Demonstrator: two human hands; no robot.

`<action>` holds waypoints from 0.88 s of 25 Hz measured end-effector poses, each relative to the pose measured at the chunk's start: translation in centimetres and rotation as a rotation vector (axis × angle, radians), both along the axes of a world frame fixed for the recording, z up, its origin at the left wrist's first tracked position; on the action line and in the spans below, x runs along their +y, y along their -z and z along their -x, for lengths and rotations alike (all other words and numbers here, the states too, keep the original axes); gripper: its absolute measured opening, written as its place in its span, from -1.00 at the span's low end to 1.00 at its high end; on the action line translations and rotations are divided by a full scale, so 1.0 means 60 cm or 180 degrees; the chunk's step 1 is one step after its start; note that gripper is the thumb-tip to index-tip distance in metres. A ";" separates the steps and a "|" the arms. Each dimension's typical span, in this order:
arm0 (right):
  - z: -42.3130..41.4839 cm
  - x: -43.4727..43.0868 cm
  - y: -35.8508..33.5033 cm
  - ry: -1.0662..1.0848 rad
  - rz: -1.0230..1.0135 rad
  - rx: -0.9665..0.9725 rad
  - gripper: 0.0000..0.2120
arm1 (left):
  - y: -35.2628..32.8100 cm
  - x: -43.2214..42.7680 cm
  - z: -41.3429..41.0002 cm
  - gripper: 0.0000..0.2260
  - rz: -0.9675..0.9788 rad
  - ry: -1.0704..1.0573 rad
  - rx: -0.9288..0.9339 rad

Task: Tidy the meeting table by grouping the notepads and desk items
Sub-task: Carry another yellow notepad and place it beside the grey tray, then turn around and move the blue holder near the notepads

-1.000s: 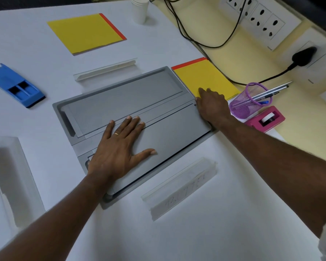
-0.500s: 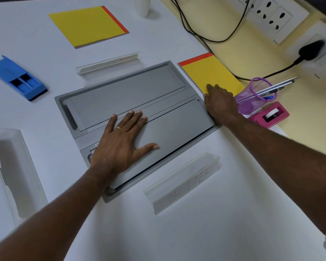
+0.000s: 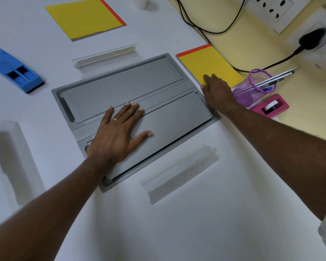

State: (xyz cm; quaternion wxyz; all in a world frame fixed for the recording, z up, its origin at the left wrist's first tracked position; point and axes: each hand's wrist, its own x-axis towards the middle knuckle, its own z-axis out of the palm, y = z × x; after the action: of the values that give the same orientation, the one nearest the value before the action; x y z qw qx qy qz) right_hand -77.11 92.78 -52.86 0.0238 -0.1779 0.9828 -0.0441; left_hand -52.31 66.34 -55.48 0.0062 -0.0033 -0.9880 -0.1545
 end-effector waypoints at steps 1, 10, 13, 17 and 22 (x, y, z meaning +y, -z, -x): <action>-0.008 -0.003 -0.009 0.0017 0.0061 -0.0105 -0.49 | -0.001 -0.001 -0.001 -0.37 0.0021 -0.0015 0.0021; -0.293 -0.052 -0.153 -0.0668 0.0479 -0.0312 -0.45 | -0.126 0.032 -0.085 -0.44 0.0247 -0.0289 -0.0366; -0.411 -0.099 -0.203 -0.0766 0.0707 -0.0350 -0.42 | -0.215 0.022 -0.217 -0.38 0.0284 -0.0350 -0.0120; -0.584 -0.177 -0.299 -0.1170 0.0947 -0.0090 -0.41 | -0.352 -0.034 -0.374 -0.32 0.0473 -0.0634 0.0059; -0.812 -0.258 -0.435 -0.1436 0.1174 0.0051 -0.35 | -0.540 -0.076 -0.604 -0.45 0.0811 -0.0985 0.0364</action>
State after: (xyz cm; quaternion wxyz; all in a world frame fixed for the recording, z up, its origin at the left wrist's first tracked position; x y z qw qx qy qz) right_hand -28.41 77.29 -26.74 -0.0075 -0.3936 0.8939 -0.2143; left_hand -16.06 61.81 -23.06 0.0855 0.1390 -0.9863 -0.0251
